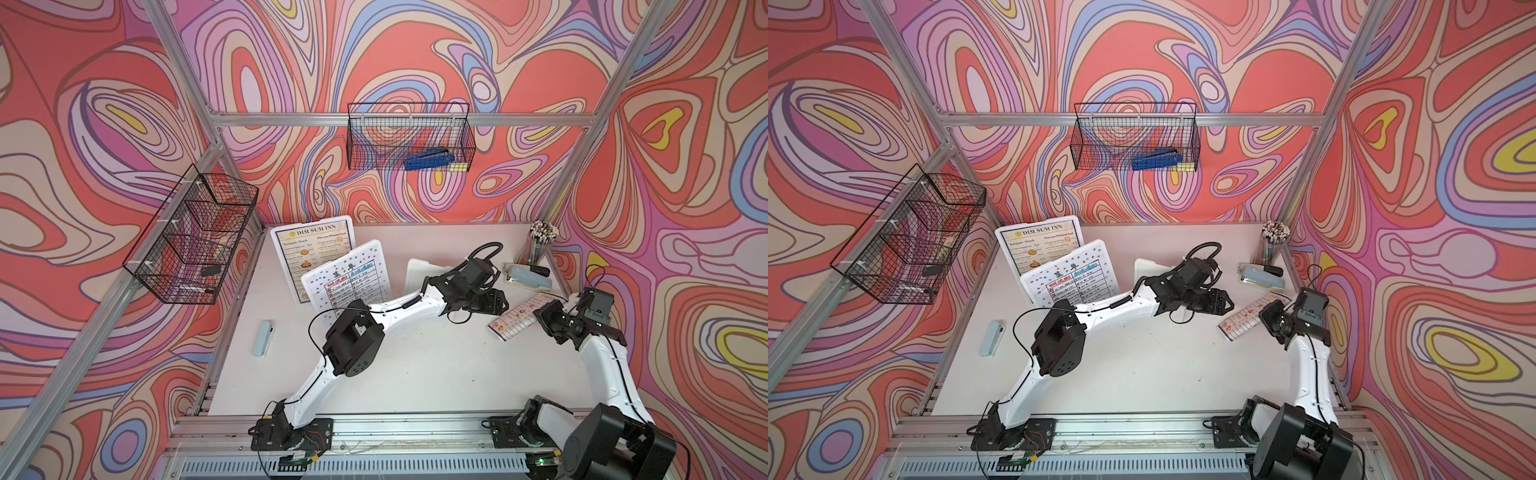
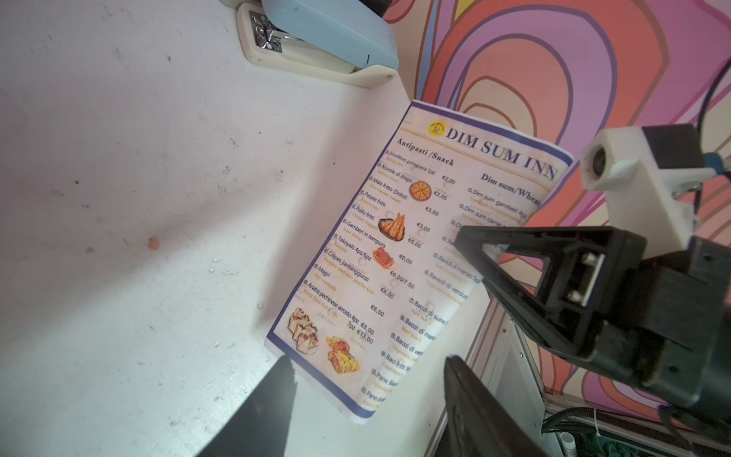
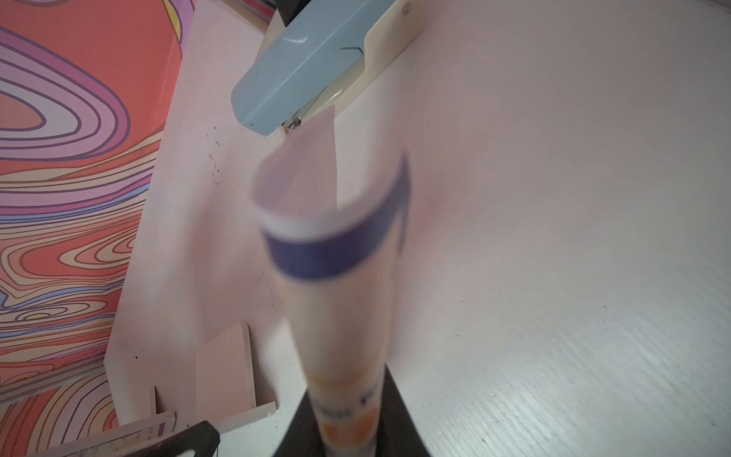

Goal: Insert the menus into the narrow rack
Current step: Pick up the menu from the center of the board.

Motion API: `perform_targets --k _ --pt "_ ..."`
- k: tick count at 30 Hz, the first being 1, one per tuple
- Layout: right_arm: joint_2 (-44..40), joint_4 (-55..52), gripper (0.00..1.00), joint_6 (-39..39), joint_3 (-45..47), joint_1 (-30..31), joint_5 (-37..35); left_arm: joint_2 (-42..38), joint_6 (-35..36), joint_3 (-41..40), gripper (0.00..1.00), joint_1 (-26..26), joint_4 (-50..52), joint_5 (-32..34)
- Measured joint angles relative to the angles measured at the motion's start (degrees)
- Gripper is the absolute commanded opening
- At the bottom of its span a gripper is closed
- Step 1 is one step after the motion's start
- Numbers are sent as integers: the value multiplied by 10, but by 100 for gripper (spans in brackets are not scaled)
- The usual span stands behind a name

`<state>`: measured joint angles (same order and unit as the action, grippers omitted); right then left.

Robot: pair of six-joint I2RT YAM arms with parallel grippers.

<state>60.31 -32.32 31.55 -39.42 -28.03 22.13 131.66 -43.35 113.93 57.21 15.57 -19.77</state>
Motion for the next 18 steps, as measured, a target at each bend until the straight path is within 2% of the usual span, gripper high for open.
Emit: perform_targets --k 2,5,11,14,18 --pt "-4 -1 21 -5 0 0 8 0 3 -5 61 -3 -1 -5" --pt "-30 -5 15 -11 0 0 21 0 8 -8 60 -9 -5 -15" --pt "-104 -19 14 -18 -23 0 45 -32 30 -40 60 -13 -12 -18" --pt "-131 -20 13 -20 -46 0 69 -82 46 -68 61 -13 -12 -12" --pt "-153 -14 13 -21 -71 0 120 -174 71 -111 68 -13 -22 3"
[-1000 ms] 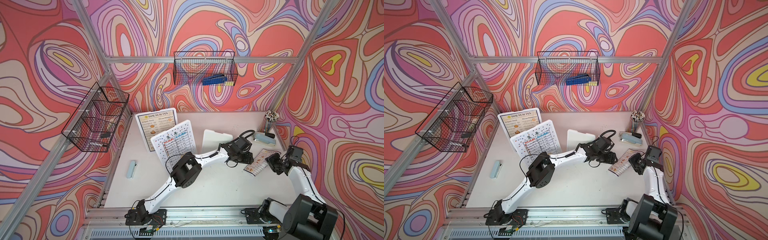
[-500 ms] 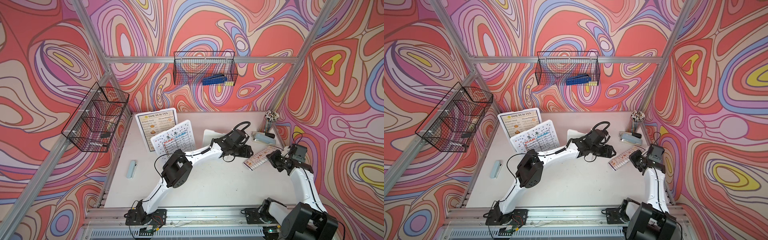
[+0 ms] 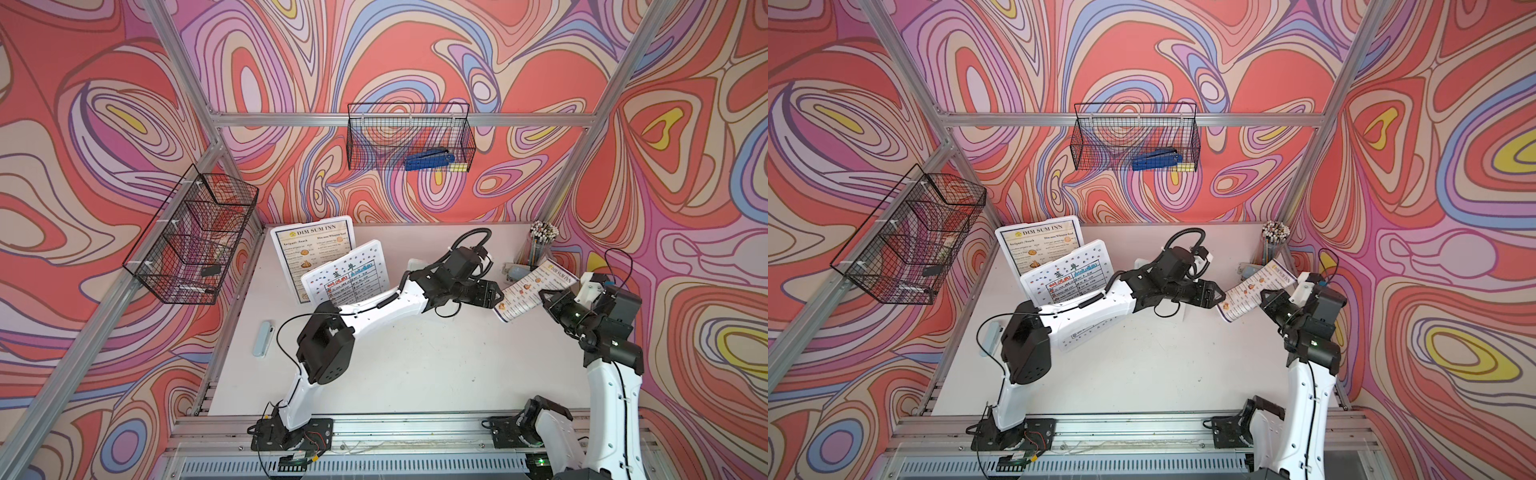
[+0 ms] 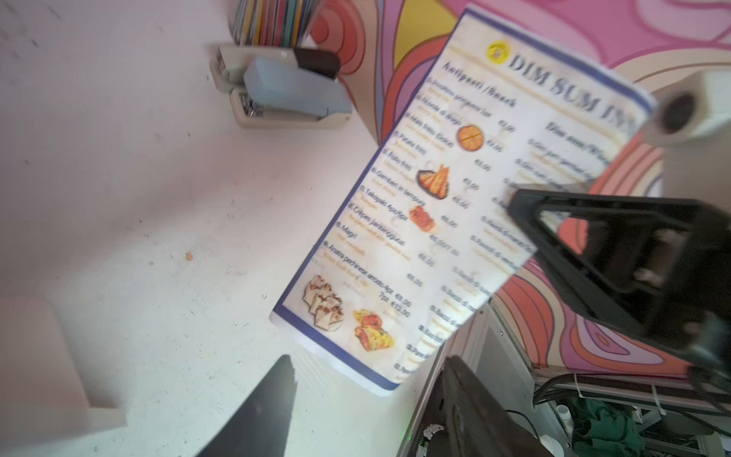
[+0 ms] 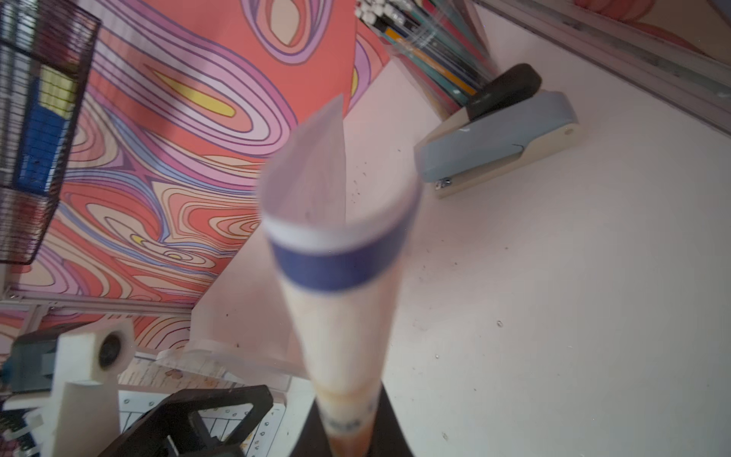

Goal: Insert the menus into the narrow rack
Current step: Pick up the menu from the center of the board.

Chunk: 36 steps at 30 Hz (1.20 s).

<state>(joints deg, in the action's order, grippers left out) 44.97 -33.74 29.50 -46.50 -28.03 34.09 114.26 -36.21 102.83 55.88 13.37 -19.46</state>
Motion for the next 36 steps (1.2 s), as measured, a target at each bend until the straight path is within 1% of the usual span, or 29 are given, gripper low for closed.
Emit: perform_targets --k 3,6,9,12,15,20,23,27,36 --pt "-14 10 13 1 -12 0 47 -77 23 -48 74 -1 -33 4" --pt "-25 24 14 4 -26 0 105 -140 47 -89 75 -8 -62 0" --pt "-41 55 15 16 -35 11 151 -174 66 -107 75 -28 -74 -22" --pt "-59 82 16 32 -37 22 187 -186 82 -111 75 -58 -76 -53" --pt "-71 110 18 50 -42 25 213 -186 102 -111 75 -82 -74 -76" --pt "-84 163 20 86 -42 29 248 -185 137 -104 75 -93 -53 -114" --pt "-86 181 20 97 -42 33 260 -165 152 -59 73 -97 -31 -150" --pt "-85 192 20 105 -41 38 269 -115 168 37 70 -101 -10 -196" --pt "-82 203 20 107 -41 50 273 -63 166 97 66 -102 6 -280"
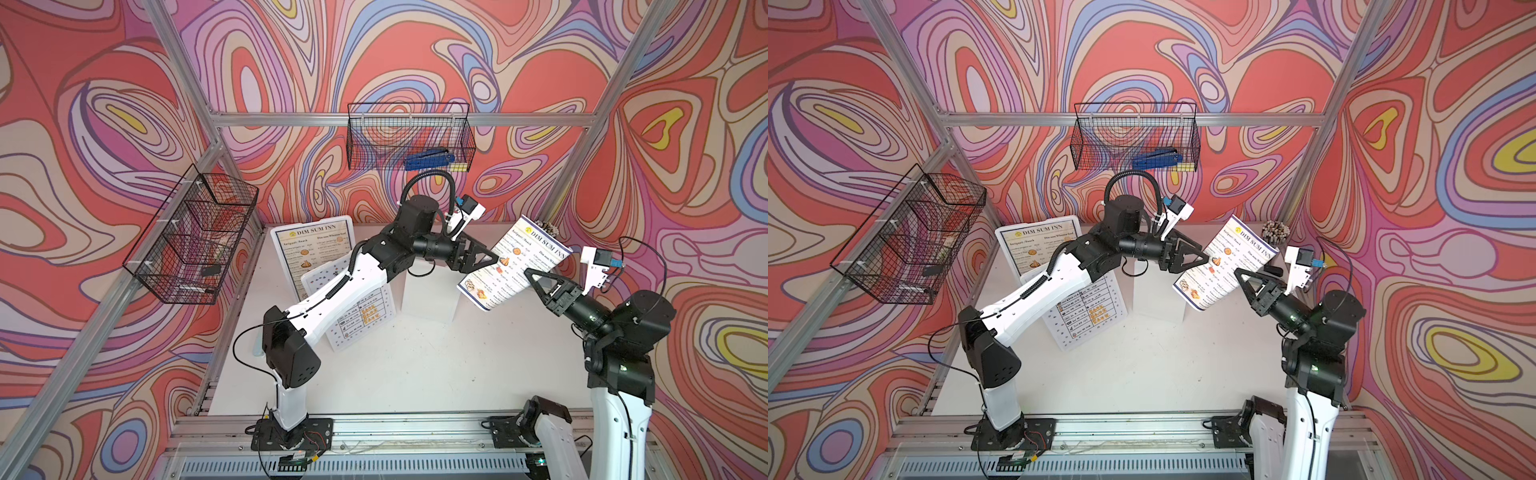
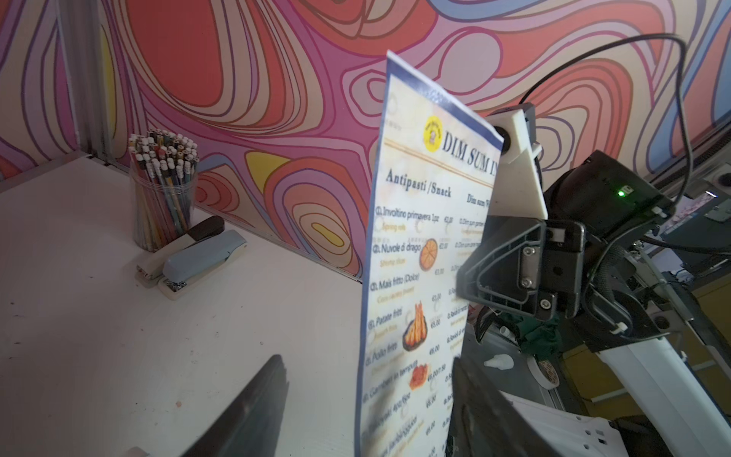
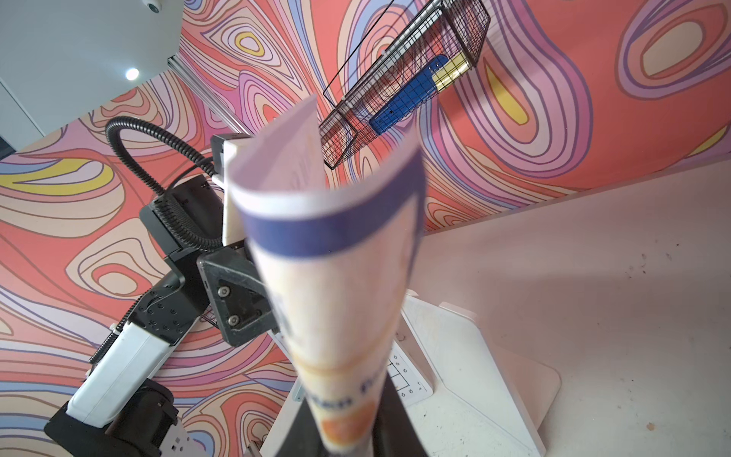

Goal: Insert the menus into the narrow rack
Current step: Pick up the menu from the center of the board.

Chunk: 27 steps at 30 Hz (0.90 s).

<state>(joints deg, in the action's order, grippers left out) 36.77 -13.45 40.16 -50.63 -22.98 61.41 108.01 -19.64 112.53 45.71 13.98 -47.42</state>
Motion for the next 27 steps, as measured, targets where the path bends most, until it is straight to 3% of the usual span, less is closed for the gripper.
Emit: perform_targets --k 3,9,14,16,19,25,26,27 --pt "7 2 20 0 0 7 0 13 -5 9 63 0 0 -21" --pt "21 2 20 -4 0 24 -3 29 -7 36 45 1 0 -39" --pt "29 1 20 -9 0 39 -12 30 -14 49 11 1 -2 -43" --pt "31 1 23 -12 0 43 -18 30 -16 50 2 1 -4 -45" --pt "32 -1 34 -16 0 45 -26 30 -14 50 0 1 -3 -43" --pt "33 -15 90 -31 0 47 -56 30 -5 50 0 1 2 -29" --pt "33 -17 98 -33 1 47 -64 30 -2 50 0 0 4 -26" --pt "33 -18 98 -33 2 47 -75 29 0 50 0 -1 6 -24"
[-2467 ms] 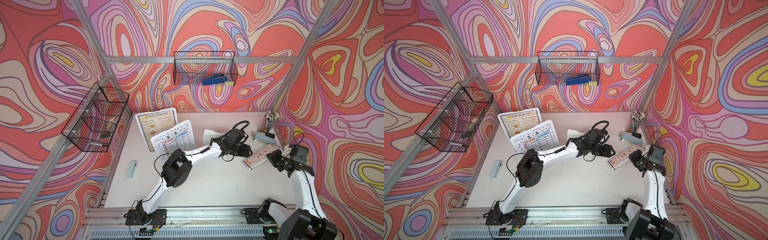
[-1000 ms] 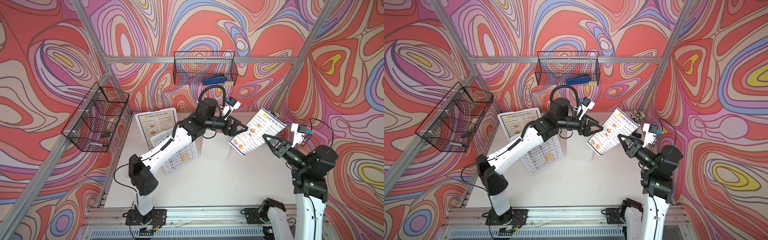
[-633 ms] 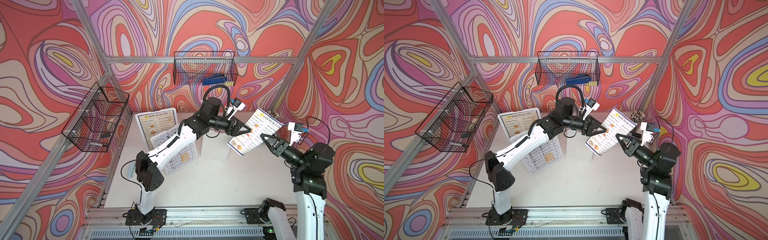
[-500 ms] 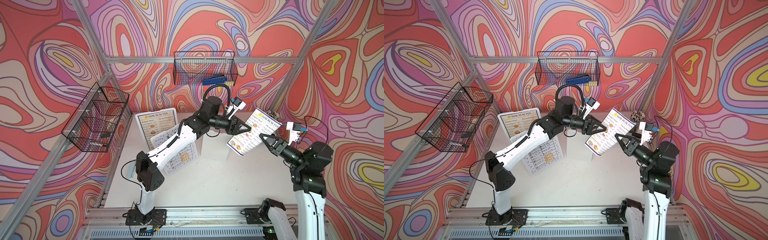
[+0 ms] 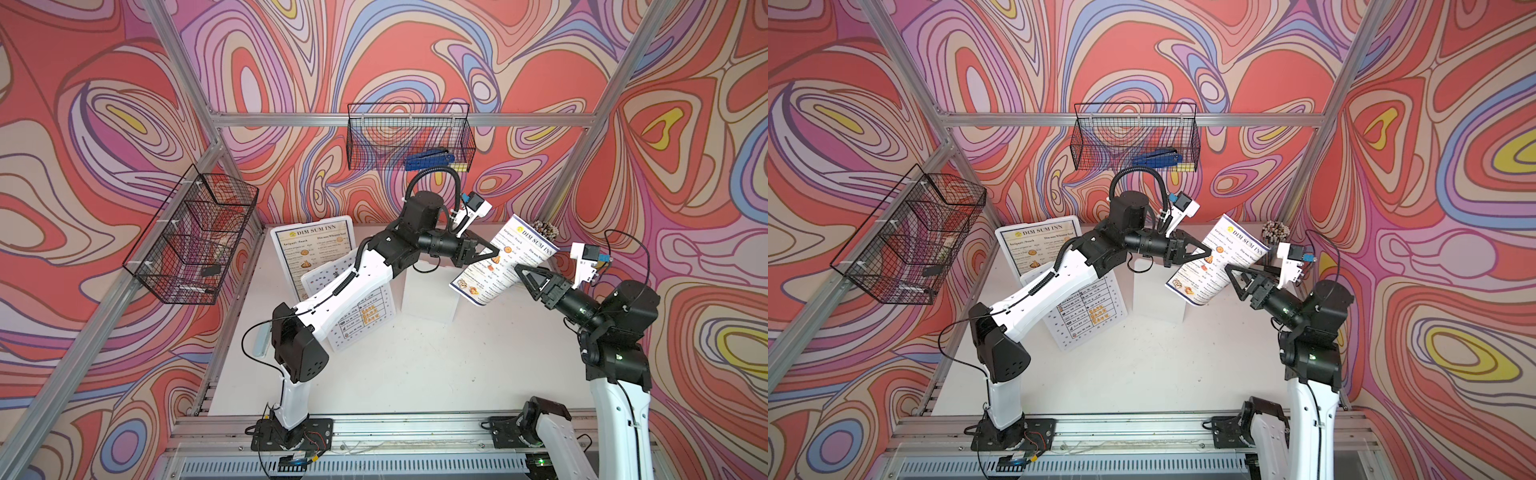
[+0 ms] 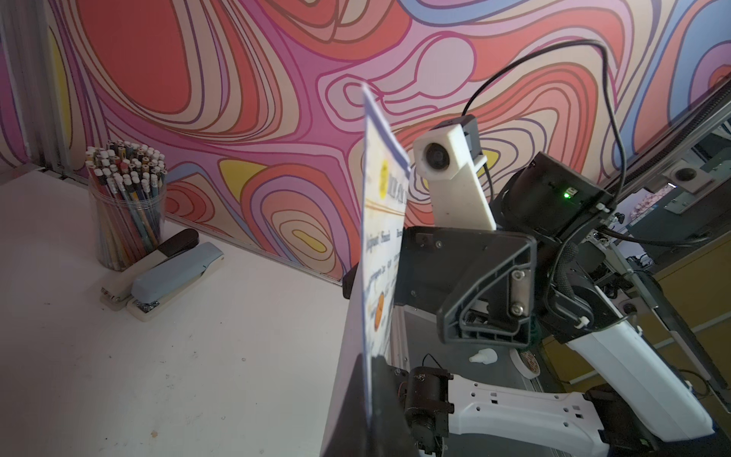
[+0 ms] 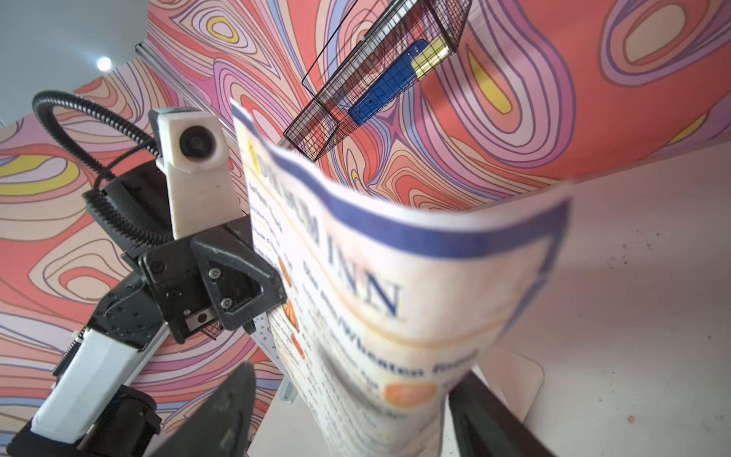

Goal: Insert the menus into the narrow rack
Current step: Pick up the menu from the center of the board.

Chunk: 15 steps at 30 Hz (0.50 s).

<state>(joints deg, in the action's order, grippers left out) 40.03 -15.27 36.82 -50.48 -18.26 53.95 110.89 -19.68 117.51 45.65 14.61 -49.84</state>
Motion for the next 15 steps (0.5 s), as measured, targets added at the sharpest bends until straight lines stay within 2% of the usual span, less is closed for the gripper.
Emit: perform_targets --k 3,6,11,15 --pt "-1 44 98 0 26 0 -23 -5 0 -2 0 -12 6 4" --pt "12 155 98 24 93 0 -32 -22 -2 -16 0 -43 4 3" --pt "108 369 98 88 160 1 -10 -54 -1 -47 0 -95 -9 1" --pt "180 572 98 159 162 12 24 -67 8 -56 0 -97 -11 -3"
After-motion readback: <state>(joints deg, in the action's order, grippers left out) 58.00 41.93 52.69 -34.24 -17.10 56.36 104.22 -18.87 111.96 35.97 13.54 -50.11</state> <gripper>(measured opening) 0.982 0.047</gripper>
